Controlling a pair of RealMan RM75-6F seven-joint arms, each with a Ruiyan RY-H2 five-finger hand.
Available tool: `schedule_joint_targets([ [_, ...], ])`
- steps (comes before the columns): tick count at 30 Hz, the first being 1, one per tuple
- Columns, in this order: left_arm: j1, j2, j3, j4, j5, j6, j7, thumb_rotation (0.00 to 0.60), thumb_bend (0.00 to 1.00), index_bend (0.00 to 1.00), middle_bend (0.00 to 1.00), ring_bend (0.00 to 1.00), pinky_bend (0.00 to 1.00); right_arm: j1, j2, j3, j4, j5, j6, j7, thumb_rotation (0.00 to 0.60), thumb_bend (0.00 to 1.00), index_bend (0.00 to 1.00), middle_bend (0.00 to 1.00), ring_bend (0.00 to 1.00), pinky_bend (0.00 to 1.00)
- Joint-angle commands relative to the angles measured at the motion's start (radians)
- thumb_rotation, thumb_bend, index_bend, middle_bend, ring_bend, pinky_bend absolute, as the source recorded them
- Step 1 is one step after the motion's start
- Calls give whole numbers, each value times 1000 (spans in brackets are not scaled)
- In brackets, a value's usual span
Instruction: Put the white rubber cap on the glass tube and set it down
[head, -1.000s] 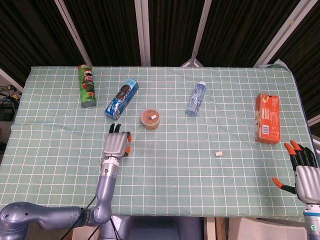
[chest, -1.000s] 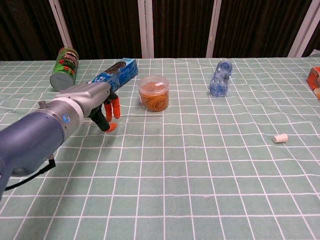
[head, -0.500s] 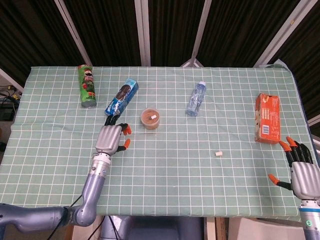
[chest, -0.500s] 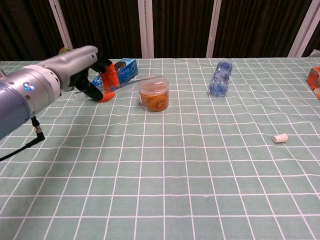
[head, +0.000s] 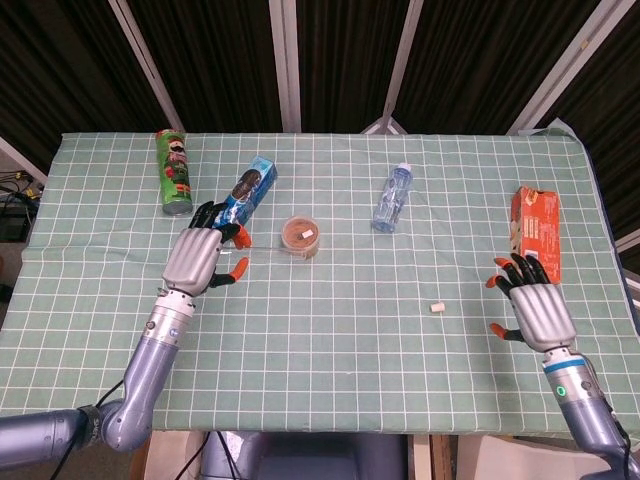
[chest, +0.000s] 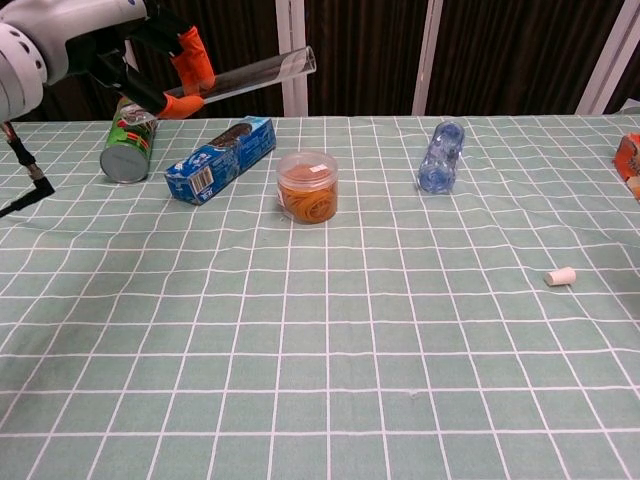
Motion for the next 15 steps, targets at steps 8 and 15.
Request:
schedule_joint_targets([
  [8, -5, 33, 16, -3, 8, -6, -20, 600, 762, 551, 492, 100, 0, 117, -134, 2, 147, 39, -132, -76, 600, 180, 463, 212, 98, 109],
  [15, -14, 31, 25, 17, 1, -6, -28, 600, 762, 551, 492, 100, 0, 144, -203, -13, 230, 42, -152, -74, 600, 180, 485, 220, 103, 114],
])
